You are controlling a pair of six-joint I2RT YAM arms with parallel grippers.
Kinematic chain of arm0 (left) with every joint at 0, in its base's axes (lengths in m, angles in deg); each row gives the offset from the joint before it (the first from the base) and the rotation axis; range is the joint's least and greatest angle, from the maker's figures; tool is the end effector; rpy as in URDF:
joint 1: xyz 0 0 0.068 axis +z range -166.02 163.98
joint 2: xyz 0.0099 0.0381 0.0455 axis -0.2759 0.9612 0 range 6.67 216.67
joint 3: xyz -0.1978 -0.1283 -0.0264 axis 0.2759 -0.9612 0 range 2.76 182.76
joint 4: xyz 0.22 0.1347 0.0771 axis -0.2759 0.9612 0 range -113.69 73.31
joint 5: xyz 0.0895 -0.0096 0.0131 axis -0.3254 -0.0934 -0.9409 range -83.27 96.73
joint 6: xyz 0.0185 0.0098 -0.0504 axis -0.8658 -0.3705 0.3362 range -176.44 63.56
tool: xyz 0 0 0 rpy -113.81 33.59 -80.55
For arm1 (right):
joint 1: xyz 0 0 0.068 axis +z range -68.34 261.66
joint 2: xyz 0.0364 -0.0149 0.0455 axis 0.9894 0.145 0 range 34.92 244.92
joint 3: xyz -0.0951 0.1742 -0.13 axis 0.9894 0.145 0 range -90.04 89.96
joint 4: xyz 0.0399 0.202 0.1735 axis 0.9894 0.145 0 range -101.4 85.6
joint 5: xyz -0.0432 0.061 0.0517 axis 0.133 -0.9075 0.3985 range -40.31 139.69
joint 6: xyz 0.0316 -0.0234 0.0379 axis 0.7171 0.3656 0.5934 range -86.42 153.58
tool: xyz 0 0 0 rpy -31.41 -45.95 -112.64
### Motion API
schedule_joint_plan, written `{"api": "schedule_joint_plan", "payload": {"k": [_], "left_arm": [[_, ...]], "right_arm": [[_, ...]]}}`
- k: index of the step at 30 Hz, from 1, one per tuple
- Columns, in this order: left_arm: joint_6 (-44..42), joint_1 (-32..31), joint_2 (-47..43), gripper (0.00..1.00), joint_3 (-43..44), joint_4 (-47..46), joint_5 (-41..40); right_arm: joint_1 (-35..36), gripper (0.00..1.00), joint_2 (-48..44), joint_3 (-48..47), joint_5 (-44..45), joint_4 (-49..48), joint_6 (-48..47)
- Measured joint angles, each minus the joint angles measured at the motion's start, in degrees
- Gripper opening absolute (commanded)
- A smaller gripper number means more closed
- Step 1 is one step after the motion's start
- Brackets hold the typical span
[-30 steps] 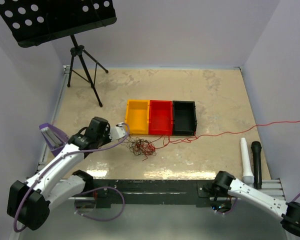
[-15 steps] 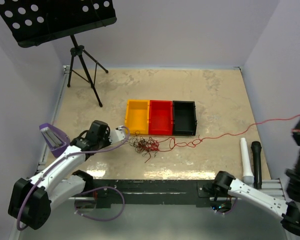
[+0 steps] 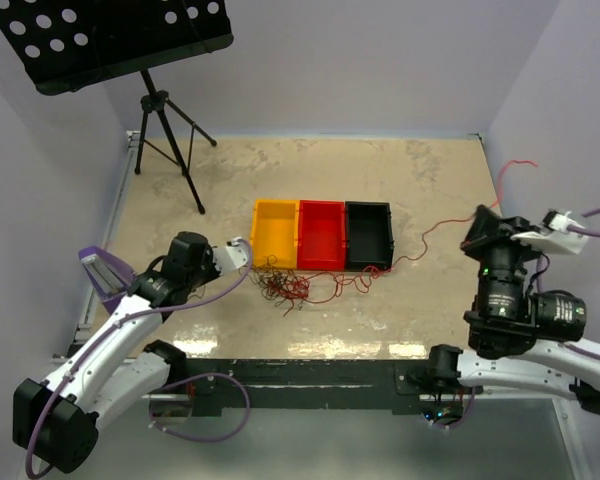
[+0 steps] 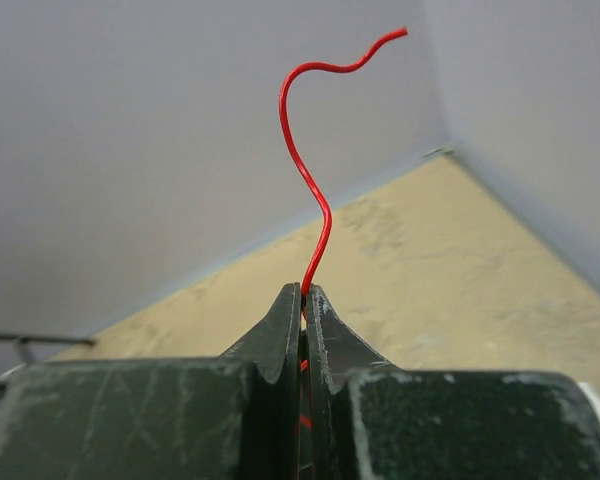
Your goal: Untangle the cables
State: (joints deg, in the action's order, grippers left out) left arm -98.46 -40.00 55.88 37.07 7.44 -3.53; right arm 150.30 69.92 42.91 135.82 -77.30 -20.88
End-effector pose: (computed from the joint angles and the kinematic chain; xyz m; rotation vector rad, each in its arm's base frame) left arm 0.1930 -0.0787 0.1991 1.2272 2.0485 0.3628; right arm 0.0651 0.0660 0.4300 0.5640 1.3953 0.0410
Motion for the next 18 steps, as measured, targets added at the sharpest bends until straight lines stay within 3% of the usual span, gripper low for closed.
{"api": "schedule_joint_plan", "payload": {"k": [5,11,14,18], "left_arm": [[1.0,0.0,0.0,0.00,0.7,0.8,1.9],[1.0,0.1,0.0,0.00,0.7,1.6,5.0],[1.2,0.1,0.0,0.00,0.7,1.3,4.4],[2.7,0.7,0.5,0.00,-0.3,-4.0,-2.8]], "right_arm": [[15.0,0.02,9.3,-0.4,-0.1,-1.5,7.0],[26.7,0.12,20.3,8.1,-0.2,-6.2,-3.8],[33.1,0.14,21.0,14.4,-0.1,-6.0,-5.1],[35.1,0.17,18.0,17.0,-0.1,-7.0,-2.8]]}}
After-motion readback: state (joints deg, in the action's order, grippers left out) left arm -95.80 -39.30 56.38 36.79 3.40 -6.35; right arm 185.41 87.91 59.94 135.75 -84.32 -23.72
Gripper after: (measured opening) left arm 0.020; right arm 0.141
